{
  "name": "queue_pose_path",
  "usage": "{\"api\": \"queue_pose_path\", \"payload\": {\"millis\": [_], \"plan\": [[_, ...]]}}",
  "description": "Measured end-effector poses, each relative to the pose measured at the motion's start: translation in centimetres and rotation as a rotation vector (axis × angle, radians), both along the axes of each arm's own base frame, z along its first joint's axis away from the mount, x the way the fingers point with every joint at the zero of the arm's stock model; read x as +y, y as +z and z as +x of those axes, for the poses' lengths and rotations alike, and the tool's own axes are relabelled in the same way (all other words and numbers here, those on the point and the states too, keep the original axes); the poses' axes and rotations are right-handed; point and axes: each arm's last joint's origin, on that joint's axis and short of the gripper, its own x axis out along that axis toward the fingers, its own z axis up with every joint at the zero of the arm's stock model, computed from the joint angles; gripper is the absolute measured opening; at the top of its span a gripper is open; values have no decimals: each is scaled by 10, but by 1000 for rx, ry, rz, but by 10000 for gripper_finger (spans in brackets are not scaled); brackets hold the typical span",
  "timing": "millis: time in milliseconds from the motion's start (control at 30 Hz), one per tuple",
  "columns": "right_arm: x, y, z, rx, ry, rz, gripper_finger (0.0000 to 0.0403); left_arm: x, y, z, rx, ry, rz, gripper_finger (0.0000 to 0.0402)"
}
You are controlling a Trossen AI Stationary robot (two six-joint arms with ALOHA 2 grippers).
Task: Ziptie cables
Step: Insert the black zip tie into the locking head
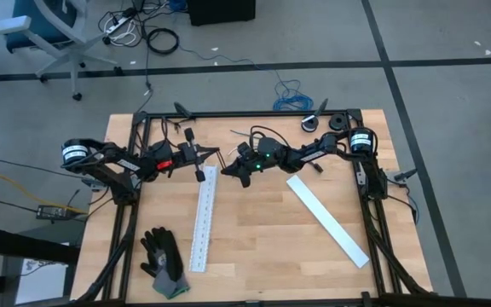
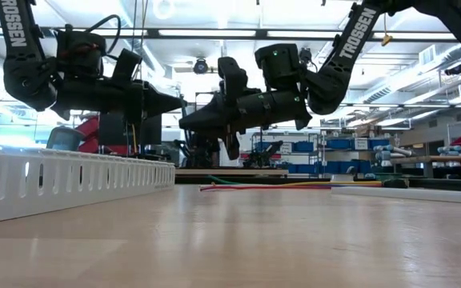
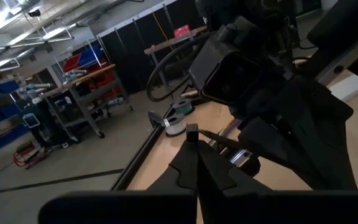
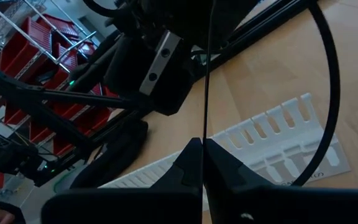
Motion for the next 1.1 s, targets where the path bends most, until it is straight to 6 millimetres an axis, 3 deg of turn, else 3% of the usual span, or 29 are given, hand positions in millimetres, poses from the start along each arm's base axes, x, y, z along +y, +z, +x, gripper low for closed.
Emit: {"api": "queue_pose_path", "payload": {"millis": [1100], "plan": [[-1,0,0,10,-19,40,0,-1,-2,-3,11,4,33,0]]}}
